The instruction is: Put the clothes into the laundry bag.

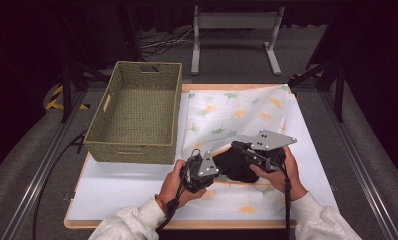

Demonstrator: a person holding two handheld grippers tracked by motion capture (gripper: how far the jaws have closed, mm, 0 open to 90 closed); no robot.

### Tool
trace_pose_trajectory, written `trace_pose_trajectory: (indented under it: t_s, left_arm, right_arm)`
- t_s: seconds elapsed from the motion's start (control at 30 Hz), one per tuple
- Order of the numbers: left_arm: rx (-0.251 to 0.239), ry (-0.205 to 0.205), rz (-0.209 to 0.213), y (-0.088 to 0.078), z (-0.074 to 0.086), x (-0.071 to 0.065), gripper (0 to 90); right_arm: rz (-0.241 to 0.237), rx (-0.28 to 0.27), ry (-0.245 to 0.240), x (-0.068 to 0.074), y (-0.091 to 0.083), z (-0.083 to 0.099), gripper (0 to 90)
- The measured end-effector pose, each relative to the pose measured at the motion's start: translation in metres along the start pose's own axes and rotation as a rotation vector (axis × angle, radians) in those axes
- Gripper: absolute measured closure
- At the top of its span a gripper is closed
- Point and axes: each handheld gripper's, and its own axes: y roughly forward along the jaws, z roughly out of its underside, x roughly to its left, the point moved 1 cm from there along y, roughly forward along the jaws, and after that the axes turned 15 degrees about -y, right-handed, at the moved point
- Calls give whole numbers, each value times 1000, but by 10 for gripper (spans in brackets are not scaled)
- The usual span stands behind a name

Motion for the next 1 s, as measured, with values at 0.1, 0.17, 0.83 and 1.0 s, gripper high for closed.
trace_pose_trajectory:
  t_s: [0.1, 0.17, 0.83, 1.0]
  left_arm:
    - [18, 16, 0, 13, -7, -4, 857]
    - [31, 29, -6, 20, -11, -6, 858]
    - [54, 33, -121, 65, -19, -1, 896]
    - [45, 0, -130, 70, -21, 2, 896]
  right_arm:
    - [-3, 2, -1, 0, 1, 0, 884]
    - [-4, 4, -3, 0, 0, 1, 884]
    - [4, 19, 11, -5, 0, 5, 884]
    - [3, 20, 12, -5, 0, 5, 884]
